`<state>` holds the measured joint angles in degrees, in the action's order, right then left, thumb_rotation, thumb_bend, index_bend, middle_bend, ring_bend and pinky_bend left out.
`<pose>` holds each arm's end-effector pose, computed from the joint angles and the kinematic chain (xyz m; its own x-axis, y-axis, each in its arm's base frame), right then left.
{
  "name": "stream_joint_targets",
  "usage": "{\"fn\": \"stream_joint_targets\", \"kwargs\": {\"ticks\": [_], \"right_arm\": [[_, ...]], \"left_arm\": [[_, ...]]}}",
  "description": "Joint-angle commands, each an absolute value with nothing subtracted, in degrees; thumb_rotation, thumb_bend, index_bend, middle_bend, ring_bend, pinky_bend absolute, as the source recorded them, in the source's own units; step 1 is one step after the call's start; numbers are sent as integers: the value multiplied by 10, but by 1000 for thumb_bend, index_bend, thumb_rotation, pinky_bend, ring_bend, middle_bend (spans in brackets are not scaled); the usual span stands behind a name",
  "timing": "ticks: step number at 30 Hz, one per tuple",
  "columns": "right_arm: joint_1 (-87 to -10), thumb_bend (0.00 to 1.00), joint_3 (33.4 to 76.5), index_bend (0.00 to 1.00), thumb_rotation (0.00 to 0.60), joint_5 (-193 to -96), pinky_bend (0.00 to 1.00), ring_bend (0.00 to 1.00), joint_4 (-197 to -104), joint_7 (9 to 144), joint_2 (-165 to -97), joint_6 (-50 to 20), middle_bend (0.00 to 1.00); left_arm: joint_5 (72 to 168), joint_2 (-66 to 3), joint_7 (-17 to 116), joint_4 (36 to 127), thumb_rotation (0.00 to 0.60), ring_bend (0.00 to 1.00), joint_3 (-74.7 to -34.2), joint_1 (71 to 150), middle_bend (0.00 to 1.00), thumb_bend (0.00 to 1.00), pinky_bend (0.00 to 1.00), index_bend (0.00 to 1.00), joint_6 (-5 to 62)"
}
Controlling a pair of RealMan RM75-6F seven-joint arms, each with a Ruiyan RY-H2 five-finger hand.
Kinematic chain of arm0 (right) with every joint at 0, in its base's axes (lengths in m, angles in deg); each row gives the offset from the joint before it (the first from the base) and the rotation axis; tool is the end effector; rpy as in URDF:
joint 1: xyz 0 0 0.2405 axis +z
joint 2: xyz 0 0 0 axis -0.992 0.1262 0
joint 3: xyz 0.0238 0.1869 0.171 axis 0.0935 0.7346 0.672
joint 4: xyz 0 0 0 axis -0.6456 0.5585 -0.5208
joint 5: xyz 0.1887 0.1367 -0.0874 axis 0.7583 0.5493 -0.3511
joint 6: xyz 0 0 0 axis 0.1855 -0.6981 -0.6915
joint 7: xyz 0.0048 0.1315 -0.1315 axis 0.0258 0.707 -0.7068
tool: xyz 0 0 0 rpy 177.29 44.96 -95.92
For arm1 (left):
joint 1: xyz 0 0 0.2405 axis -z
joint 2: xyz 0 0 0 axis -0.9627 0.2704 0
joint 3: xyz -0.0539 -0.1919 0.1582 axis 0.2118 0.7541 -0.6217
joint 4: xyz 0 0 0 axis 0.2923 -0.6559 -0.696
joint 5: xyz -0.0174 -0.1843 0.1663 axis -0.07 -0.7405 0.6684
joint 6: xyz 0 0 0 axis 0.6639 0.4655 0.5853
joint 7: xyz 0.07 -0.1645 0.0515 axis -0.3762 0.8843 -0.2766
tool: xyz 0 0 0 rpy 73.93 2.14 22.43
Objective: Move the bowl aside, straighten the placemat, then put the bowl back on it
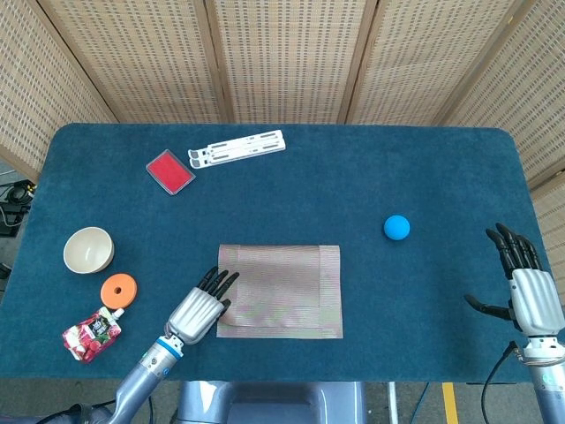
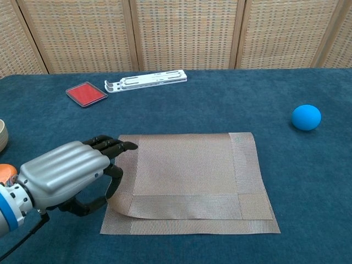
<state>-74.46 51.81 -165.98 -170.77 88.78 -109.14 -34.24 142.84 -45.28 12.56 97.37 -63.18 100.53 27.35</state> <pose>-0.3031 -0.2626 0.1442 0.1654 0.0504 0.9849 -0.9837 -0.0624 0.1684 -0.1410 0.2499 -0.1248 0.6371 0.1624 0.7534 0.6876 -0.5615 -0.4604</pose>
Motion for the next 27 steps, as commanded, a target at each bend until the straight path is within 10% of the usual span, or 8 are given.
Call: {"fn": "stream_joint_targets", "kwargs": {"ticks": [1, 13, 27], "right_arm": [[-745, 30, 520, 41, 600, -1656, 0, 0, -1707, 892, -1089, -342, 0], [-743, 30, 535, 40, 600, -1624, 0, 0, -1692, 910, -1086, -331, 0], [-727, 29, 556, 41, 600, -1565, 0, 0, -1651, 892, -1106, -291, 0]], "left_arm": [[1414, -435, 136, 996, 600, 0, -610, 1014, 0, 499, 0, 650, 272], [1301, -362, 178, 1041, 600, 0, -483, 1079, 0, 498, 0, 668, 225], [1147, -379, 256, 849, 600, 0, -372, 1215, 0, 497, 0, 679, 121]]}}
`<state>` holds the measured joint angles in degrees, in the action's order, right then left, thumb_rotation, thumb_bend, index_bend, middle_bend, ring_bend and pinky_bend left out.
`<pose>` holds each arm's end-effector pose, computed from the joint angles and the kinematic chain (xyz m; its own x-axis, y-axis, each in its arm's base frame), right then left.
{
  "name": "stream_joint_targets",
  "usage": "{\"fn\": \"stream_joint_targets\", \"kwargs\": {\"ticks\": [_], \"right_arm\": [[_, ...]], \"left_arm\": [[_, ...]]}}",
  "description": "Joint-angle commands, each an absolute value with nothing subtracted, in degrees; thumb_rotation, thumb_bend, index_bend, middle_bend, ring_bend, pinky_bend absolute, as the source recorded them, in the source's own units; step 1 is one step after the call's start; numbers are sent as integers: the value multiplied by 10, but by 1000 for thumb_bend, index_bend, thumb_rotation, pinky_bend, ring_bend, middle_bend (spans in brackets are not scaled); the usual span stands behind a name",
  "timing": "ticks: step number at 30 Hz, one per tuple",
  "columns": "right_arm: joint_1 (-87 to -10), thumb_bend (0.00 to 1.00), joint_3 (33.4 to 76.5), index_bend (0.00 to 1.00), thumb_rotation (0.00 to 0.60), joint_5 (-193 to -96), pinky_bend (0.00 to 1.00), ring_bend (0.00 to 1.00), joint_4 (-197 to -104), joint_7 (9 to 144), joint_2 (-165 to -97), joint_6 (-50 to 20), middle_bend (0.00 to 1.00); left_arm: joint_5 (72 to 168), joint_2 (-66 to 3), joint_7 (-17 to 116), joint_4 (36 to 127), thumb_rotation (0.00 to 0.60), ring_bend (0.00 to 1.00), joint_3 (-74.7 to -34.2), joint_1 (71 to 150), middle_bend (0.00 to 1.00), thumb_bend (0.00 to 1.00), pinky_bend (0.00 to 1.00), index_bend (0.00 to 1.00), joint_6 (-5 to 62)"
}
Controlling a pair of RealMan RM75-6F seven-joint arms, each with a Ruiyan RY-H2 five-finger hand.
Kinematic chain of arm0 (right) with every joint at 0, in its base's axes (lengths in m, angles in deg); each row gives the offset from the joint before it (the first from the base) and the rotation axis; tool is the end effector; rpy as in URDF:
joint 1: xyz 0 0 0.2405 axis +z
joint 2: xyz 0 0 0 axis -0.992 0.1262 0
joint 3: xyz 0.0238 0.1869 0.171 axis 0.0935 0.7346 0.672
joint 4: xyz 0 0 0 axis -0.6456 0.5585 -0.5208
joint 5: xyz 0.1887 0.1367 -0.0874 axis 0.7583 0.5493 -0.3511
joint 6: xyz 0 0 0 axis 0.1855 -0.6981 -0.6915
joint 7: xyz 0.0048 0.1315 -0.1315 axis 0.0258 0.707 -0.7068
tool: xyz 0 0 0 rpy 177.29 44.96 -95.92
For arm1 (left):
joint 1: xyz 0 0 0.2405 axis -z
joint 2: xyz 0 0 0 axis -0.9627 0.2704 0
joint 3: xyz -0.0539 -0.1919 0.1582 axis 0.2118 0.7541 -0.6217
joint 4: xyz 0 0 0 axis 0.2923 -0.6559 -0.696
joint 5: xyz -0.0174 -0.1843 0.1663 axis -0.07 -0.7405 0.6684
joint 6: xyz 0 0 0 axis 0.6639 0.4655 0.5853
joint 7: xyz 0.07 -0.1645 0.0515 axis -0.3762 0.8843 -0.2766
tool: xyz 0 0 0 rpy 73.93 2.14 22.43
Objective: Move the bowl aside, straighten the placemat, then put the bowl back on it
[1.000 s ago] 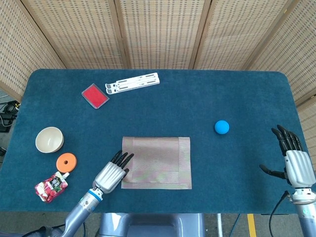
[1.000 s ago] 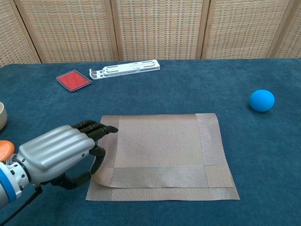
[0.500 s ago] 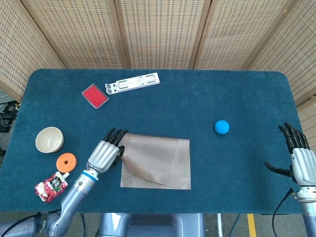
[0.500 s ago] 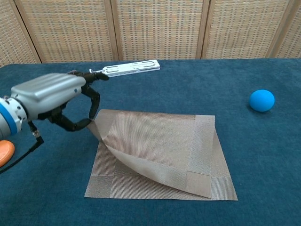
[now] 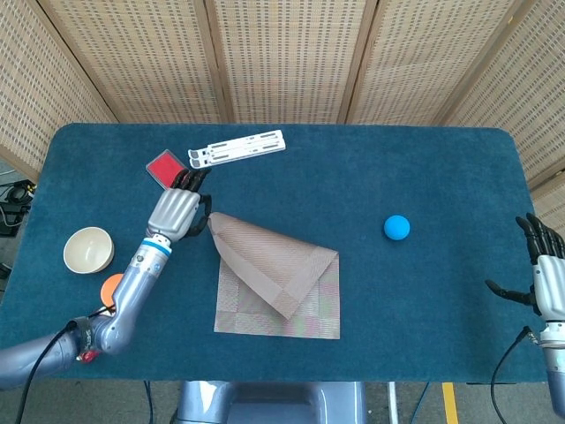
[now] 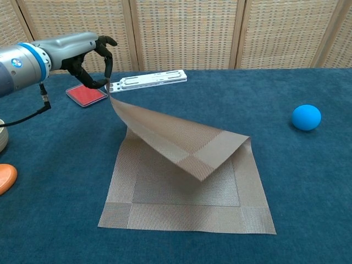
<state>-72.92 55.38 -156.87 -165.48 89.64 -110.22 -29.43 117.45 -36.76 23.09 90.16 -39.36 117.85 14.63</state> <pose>-0.3397 -0.2886 0.1612 0.1837 0.0864 0.9792 -0.9812 0.0768 0.1773 -0.1091 0.4512 -0.0240 0.4362 0.1404 0.8888 0.8745 -0.2989 -0.3820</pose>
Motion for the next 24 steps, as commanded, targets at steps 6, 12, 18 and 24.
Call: {"fn": "stream_joint_targets", "kwargs": {"ticks": [6, 12, 18, 24], "right_arm": [[-724, 30, 561, 40, 600, -1554, 0, 0, -1645, 882, -1112, -286, 0], [-723, 30, 564, 40, 600, -1541, 0, 0, -1638, 873, -1114, -277, 0], [-724, 30, 566, 41, 600, -1535, 0, 0, -1638, 868, -1113, -275, 0], [-724, 30, 565, 41, 600, -1536, 0, 0, -1640, 867, -1113, -274, 0]], "left_arm": [[1086, -408, 286, 755, 600, 0, -343, 1268, 0, 497, 0, 681, 89], [982, -442, 248, 650, 600, 0, -335, 1328, 0, 497, 0, 669, 57], [888, -471, 183, 569, 600, 0, -350, 1367, 0, 455, 0, 457, 33], [874, -465, 189, 563, 600, 0, -362, 1364, 0, 56, 0, 54, 26]]}}
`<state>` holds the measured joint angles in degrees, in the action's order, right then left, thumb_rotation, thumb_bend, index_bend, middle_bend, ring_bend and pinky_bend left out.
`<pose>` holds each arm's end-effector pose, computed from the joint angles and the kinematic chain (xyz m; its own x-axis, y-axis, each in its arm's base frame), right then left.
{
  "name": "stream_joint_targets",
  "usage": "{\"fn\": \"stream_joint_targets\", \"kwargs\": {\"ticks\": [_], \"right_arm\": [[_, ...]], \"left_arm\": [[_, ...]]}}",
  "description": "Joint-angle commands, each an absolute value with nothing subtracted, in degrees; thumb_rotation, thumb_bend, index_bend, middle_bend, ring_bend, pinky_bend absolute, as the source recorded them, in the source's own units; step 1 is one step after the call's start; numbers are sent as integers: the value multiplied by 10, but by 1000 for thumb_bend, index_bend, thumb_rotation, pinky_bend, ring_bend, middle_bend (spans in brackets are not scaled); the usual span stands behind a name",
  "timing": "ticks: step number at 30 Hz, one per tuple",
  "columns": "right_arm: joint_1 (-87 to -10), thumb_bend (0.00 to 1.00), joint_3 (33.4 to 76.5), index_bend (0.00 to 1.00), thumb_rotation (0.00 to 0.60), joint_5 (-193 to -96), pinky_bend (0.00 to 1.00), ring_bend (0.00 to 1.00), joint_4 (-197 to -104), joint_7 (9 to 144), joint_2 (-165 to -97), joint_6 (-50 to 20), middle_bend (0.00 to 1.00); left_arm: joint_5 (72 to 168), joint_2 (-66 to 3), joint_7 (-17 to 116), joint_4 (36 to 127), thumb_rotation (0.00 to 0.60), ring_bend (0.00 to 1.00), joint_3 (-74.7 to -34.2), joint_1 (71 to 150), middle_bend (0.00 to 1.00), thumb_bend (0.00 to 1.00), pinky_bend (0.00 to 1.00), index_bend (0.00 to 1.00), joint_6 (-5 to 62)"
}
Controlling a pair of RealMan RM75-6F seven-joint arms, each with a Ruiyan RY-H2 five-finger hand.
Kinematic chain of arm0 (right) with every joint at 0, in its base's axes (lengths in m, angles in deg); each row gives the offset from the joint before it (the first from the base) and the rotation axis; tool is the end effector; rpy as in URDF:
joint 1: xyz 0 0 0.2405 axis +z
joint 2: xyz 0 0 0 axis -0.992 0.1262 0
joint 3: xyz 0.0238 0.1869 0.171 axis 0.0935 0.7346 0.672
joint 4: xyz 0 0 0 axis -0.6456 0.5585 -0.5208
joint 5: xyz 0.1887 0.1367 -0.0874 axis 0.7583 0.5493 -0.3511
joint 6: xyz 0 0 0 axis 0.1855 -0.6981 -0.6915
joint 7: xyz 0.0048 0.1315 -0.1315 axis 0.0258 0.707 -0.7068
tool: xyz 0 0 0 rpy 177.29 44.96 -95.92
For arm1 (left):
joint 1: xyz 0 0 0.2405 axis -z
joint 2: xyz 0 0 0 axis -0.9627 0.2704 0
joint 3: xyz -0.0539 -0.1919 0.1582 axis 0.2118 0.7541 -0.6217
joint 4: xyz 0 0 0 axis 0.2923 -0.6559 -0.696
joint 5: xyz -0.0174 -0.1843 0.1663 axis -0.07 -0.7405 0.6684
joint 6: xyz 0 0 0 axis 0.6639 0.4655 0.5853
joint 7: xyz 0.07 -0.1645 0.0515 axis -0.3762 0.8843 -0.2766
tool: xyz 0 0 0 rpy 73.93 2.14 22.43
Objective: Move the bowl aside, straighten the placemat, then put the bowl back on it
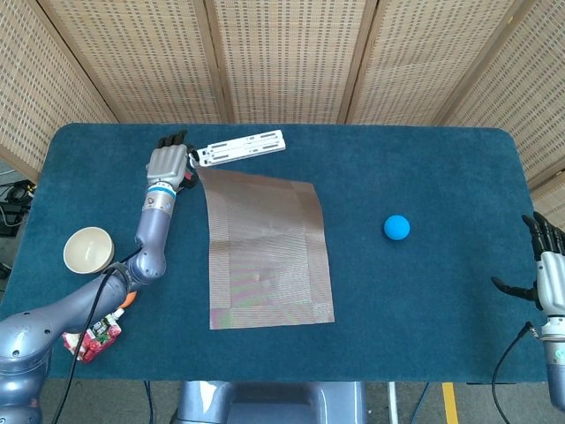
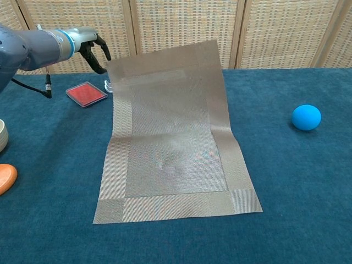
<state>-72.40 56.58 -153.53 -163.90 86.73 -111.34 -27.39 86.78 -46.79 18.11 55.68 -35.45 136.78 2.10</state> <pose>-0.3512 -0.2961 0.1612 0.2214 0.0851 0.9715 -0.9687 0.1338 0.2090 -0.1297 0.5710 -0.0172 0.3563 0.2197 0.9082 0.9278 0.0321 -0.3718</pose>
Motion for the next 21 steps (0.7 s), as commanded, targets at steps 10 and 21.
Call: {"fn": "stream_joint_targets", "kwargs": {"ticks": [10, 21], "right_arm": [[-724, 30, 556, 40, 600, -1555, 0, 0, -1651, 863, -1111, -271, 0], [-722, 30, 543, 45, 600, -1575, 0, 0, -1654, 859, -1114, -265, 0]], "left_arm": [[1048, -388, 283, 725, 600, 0, -425, 1268, 0, 39, 0, 7, 147], [1207, -290, 306, 927, 600, 0, -523, 1123, 0, 39, 0, 10, 347]]}}
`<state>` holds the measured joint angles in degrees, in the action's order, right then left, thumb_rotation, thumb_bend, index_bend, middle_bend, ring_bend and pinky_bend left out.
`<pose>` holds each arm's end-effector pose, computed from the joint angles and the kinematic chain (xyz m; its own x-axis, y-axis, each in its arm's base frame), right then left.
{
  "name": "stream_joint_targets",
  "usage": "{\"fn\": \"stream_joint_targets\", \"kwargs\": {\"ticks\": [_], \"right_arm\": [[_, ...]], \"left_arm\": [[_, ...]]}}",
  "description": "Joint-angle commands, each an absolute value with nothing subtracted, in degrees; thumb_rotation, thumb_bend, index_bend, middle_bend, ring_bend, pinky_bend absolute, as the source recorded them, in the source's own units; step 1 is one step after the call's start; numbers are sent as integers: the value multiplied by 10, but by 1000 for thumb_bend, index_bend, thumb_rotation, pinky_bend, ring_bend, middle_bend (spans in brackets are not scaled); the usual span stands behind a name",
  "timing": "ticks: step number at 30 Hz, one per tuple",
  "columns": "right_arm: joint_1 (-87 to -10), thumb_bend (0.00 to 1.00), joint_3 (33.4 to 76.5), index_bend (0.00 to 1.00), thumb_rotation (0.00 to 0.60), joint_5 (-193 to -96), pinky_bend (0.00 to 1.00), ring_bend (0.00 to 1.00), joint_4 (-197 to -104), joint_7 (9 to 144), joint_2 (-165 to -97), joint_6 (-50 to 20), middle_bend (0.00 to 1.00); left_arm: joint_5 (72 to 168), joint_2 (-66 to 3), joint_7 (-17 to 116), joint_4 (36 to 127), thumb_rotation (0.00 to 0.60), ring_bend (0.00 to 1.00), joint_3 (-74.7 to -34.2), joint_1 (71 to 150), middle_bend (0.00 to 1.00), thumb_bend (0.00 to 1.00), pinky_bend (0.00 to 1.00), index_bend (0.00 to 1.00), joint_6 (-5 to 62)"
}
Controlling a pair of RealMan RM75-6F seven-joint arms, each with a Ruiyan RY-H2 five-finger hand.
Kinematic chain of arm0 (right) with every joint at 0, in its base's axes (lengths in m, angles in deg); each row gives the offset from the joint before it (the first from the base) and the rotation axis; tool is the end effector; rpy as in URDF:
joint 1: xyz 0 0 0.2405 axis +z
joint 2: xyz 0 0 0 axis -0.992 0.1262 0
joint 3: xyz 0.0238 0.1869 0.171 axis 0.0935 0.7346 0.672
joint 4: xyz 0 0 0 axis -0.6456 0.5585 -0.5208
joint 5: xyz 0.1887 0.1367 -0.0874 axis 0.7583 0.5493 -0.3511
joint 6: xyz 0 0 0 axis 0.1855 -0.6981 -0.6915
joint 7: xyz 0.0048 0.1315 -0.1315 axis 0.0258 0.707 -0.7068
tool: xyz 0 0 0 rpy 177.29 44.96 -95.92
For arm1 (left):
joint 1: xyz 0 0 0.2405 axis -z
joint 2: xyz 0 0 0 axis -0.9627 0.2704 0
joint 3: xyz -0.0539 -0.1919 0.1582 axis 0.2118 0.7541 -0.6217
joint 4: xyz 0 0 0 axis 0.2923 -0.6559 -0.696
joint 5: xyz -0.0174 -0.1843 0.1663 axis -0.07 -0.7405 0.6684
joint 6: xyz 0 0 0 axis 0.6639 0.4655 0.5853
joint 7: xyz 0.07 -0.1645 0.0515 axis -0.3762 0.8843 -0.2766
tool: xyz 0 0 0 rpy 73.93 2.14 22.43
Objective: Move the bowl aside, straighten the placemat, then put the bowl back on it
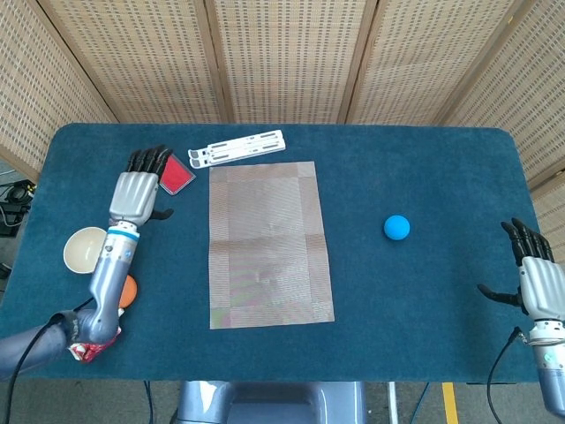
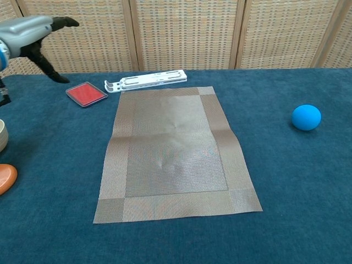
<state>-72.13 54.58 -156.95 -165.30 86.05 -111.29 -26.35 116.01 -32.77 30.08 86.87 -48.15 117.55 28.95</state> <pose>-0.3408 -0.2902 0.1426 0.2284 0.0159 0.9734 -0.9707 0.0807 0.2264 -0.1702 0.4523 0.0239 0.4507 -0.0056 0.8927 0.8816 -0.1541 -0.4461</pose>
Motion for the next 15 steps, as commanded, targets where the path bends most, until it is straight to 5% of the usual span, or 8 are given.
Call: {"fn": "stream_joint_targets", "kwargs": {"ticks": [1, 15], "right_arm": [[-722, 30, 537, 46, 600, -1586, 0, 0, -1659, 856, -1115, -267, 0], [-721, 30, 501, 67, 600, -1651, 0, 0, -1686, 825, -1126, -277, 0]], "left_arm": [[1221, -271, 297, 963, 600, 0, -552, 1087, 0, 40, 0, 13, 383], [1322, -215, 305, 1060, 600, 0, -639, 929, 0, 43, 0, 23, 556]]}}
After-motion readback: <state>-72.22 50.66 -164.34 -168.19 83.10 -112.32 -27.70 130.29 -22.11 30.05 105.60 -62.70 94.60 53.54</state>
